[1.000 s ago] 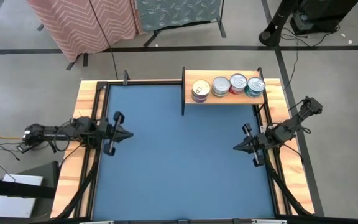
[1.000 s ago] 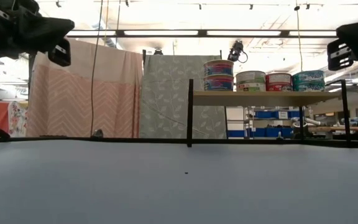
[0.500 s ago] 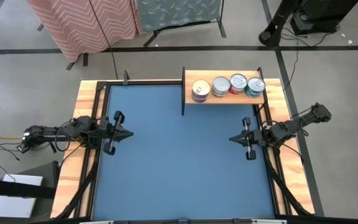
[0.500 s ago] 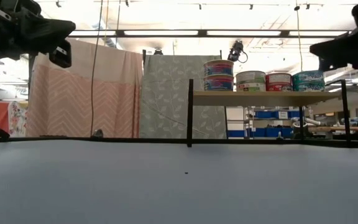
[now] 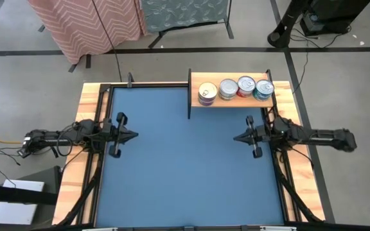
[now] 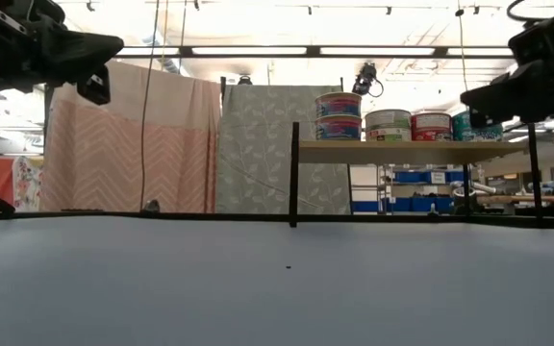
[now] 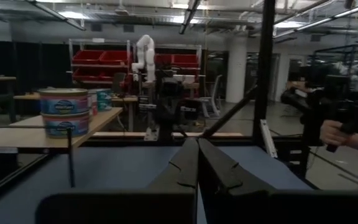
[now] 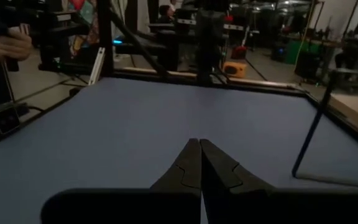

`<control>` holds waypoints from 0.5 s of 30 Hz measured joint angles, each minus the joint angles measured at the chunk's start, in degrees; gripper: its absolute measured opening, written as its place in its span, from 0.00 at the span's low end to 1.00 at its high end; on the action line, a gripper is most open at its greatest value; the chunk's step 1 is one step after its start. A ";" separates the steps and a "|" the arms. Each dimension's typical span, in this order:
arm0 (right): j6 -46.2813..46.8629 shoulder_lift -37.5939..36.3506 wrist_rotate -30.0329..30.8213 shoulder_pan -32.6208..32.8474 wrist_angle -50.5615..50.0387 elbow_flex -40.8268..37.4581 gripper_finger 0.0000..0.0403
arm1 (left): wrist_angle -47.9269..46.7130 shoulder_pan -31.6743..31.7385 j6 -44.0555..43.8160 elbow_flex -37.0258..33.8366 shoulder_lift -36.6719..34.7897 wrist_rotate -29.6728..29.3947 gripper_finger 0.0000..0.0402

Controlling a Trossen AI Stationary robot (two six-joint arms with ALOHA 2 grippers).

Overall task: Stack canned seafood by type on shelf
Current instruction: Return to Home Position

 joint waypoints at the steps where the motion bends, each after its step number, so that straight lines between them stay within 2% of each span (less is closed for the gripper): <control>1: 0.29 0.58 -1.71 -1.87 0.24 0.00 0.01 | -0.09 0.22 0.12 0.00 0.00 -0.46 0.02; 5: 1.14 2.78 -5.98 -7.54 0.75 0.00 0.01 | -1.02 2.28 0.96 0.00 0.00 -1.08 0.02; 9: 2.84 4.15 -7.94 -10.91 1.04 0.00 0.01 | -2.33 4.43 1.28 0.00 0.02 -5.44 0.02; 12: 4.91 4.48 -9.51 -11.86 1.31 0.00 0.02 | -2.76 4.70 1.10 0.00 0.02 -4.39 0.02; 15: 7.14 4.44 -8.19 -12.17 1.64 0.00 0.03 | -3.20 4.69 1.06 0.00 0.00 -3.04 0.02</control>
